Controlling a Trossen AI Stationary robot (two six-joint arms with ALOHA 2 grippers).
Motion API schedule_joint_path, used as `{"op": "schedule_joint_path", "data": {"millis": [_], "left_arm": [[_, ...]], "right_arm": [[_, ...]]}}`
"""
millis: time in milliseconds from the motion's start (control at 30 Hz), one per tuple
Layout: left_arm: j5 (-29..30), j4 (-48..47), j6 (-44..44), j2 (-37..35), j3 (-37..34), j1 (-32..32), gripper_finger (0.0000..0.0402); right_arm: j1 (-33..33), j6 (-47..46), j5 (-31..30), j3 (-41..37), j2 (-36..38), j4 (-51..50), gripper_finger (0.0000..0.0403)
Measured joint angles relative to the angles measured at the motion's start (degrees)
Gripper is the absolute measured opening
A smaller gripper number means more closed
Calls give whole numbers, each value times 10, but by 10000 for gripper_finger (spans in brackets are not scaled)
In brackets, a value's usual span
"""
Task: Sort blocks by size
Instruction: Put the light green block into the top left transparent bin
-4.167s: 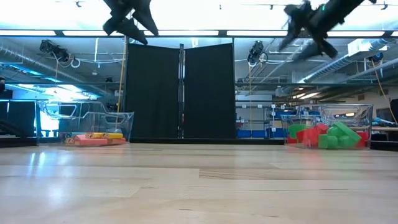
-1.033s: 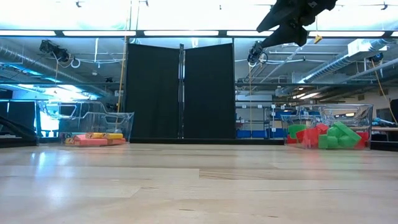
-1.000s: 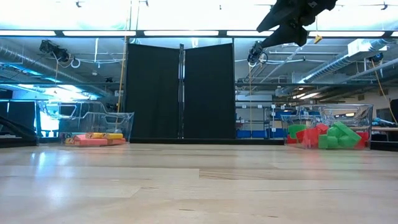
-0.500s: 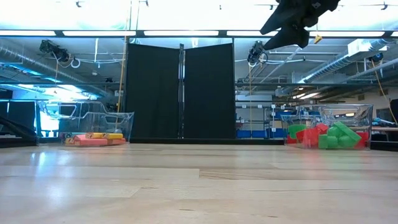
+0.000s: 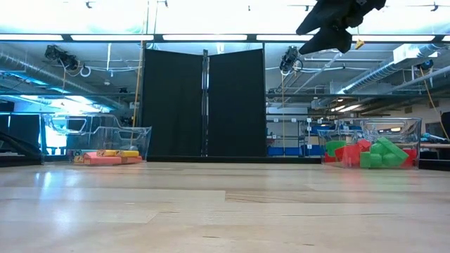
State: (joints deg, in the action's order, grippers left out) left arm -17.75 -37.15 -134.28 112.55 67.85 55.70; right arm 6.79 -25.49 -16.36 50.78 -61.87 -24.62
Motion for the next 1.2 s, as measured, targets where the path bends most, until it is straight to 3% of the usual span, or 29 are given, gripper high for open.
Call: {"op": "schedule_joint_path", "data": {"millis": [267, 433, 733, 900, 1033, 1200], "left_arm": [[-10, -7, 9, 2, 11, 0, 152], [-44, -57, 72, 5, 41, -2, 185], [-46, -208, 318, 7, 137, -1, 193], [-17, -284, 534, 5, 156, -1, 193], [9, -274, 680, 5, 144, 0, 193], [20, -243, 760, 4, 127, 8, 193]], "right_arm": [[0, -12, 0, 0, 0, 0, 268], [0, -15, 0, 0, 0, 1, 268], [0, -35, 0, 0, 0, 1, 268], [0, -54, 0, 0, 0, 2, 268], [0, -78, 0, 0, 0, 6, 268], [0, -133, -3, 0, 0, 8, 268]]}}
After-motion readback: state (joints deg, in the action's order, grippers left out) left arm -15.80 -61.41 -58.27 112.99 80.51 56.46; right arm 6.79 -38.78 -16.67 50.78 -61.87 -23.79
